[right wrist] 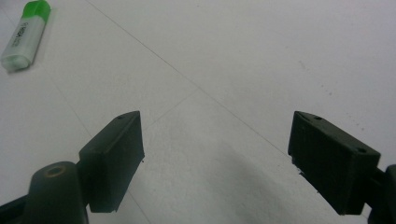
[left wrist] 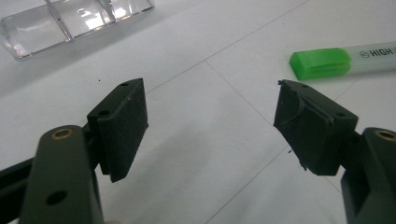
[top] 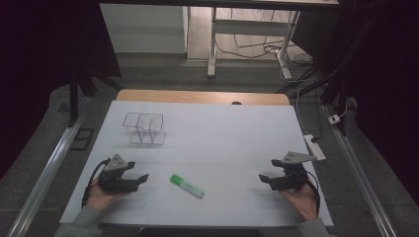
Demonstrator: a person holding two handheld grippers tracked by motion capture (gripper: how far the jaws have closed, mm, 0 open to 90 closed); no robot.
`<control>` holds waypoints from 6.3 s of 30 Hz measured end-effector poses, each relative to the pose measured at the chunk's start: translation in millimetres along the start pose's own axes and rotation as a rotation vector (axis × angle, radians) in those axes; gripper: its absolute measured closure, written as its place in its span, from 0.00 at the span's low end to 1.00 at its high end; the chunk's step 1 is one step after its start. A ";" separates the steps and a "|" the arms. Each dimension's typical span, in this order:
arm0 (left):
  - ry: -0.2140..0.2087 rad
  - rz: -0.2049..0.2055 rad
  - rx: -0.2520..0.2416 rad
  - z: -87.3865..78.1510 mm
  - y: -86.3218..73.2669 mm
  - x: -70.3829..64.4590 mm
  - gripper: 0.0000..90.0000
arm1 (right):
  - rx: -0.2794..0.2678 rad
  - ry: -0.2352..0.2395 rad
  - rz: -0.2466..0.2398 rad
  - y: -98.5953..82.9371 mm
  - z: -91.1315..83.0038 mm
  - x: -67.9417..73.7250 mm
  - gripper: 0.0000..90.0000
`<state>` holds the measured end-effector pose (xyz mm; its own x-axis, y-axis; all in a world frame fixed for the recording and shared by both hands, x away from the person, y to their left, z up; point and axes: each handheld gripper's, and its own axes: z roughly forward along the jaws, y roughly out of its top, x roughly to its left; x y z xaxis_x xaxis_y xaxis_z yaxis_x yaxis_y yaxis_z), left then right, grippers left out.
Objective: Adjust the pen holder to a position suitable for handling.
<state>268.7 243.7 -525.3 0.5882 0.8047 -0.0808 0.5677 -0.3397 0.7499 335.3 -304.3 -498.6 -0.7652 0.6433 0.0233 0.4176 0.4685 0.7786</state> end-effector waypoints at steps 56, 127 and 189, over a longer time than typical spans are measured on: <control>0.165 -0.148 0.018 -10.4 50.8 92.4 0.37 | -0.002 -0.002 0.007 -2.8 1.8 0.3 0.22; 0.127 -0.146 0.074 34.6 80.3 125.6 0.99 | 0.037 -0.005 -0.017 -4.3 7.0 1.5 0.22; 0.029 -0.058 0.089 89.4 136.9 69.2 0.99 | 0.045 -0.008 -0.019 -4.7 8.2 2.0 0.23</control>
<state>438.7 209.3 -487.0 0.5367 0.8375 -0.1029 0.6500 -0.3326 0.6833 335.8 -300.3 -507.3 -0.7692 0.6390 0.0034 0.4246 0.5071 0.7500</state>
